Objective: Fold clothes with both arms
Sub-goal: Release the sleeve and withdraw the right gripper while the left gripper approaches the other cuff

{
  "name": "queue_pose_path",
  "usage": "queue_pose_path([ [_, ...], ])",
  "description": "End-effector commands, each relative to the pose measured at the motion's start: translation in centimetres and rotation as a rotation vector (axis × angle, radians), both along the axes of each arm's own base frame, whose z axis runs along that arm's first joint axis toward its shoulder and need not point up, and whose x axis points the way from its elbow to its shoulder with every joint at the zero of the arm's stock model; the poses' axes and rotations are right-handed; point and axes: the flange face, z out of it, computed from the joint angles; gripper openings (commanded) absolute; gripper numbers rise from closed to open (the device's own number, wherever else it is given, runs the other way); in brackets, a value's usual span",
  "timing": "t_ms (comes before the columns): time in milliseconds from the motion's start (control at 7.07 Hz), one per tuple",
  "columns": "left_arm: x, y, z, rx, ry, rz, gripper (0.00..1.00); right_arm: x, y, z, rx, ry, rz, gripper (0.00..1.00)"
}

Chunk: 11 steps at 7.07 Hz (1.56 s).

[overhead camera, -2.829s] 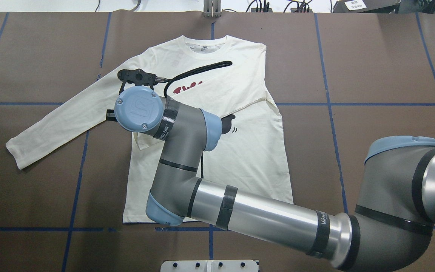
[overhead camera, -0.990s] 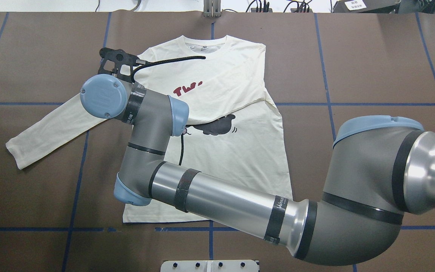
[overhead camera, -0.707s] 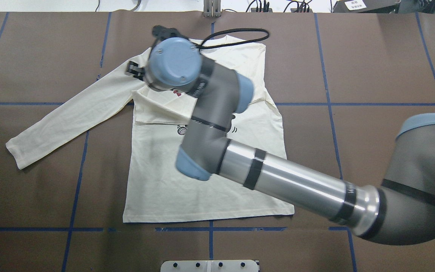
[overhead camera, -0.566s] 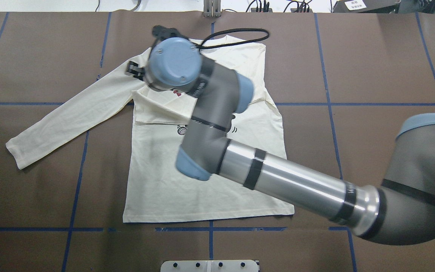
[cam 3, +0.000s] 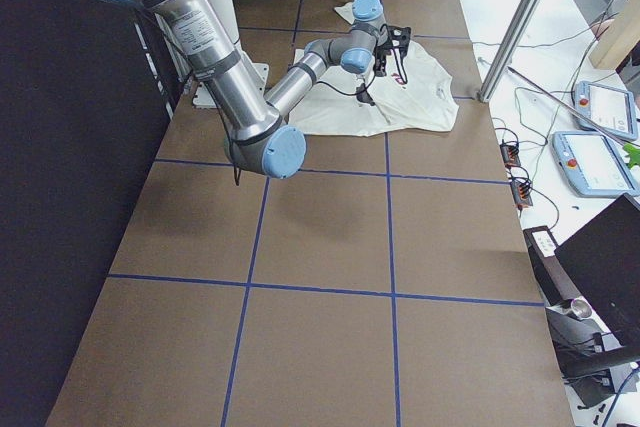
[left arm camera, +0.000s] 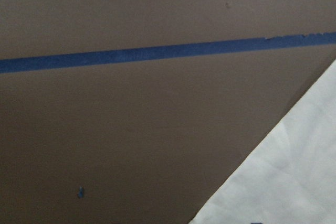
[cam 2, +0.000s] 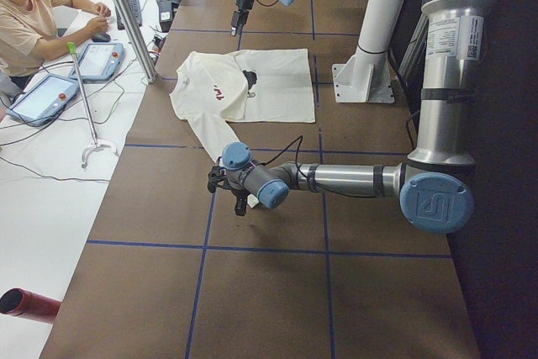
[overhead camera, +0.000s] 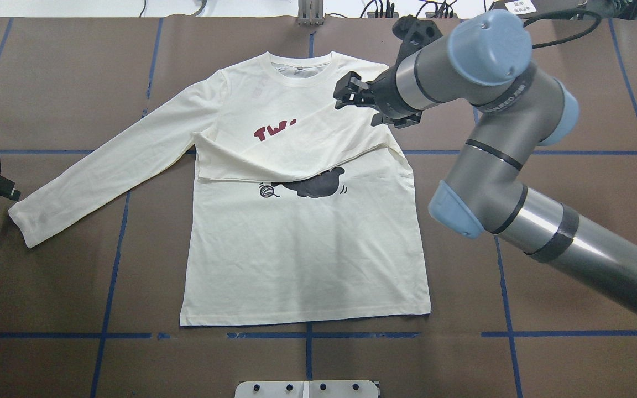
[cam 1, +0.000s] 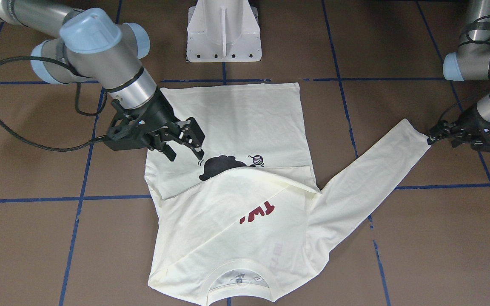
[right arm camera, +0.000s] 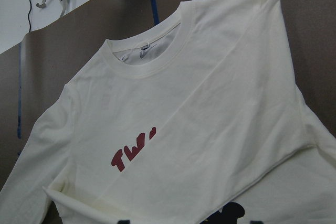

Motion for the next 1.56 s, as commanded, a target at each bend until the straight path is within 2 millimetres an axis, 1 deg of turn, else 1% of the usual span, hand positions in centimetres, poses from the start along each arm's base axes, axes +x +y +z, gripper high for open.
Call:
queue_pose_path([
  [0,2.3,0.9,0.2,-0.02,-0.005,0.027,0.65,2.0,0.6,0.8,0.015,-0.003,-0.016,0.83],
  [141,2.4,1.0,0.4,-0.023,-0.009,0.03,0.61,2.1,0.7,0.8,0.016,-0.004,-0.016,0.83],
  [283,2.6,1.1,0.9,-0.028,-0.013,0.035,0.59,2.1,0.7,0.8,0.017,-0.004,-0.016,0.83],
  [424,2.7,1.2,0.9,-0.032,-0.012,0.036,0.35,2.0,0.8,0.7,0.018,-0.005,-0.018,0.83],
  [566,2.8,1.0,0.5,-0.026,-0.01,0.034,0.0,2.2,0.8,0.6,0.019,-0.008,-0.016,0.84],
  [849,3.4,0.0,-1.8,0.002,0.018,0.038,0.0,2.2,0.8,0.8,0.018,-0.005,-0.013,0.84],
  [990,3.6,0.2,-5.9,0.039,0.086,0.062,0.0,2.2,0.9,1.2,0.013,-0.001,-0.018,0.84],
  [1132,4.1,0.6,-11.0,0.046,0.187,0.099,0.0,2.4,0.9,1.6,0.011,0.001,-0.023,0.83],
  [1273,5.2,-1.2,-18.4,0.018,0.254,0.033,0.0,3.5,0.6,2.5,0.003,0.003,-0.033,0.83],
  [1414,7.0,-3.9,-27.1,-0.024,0.337,-0.053,0.0,5.4,0.0,4.3,0.03,0.014,-0.053,0.83],
])
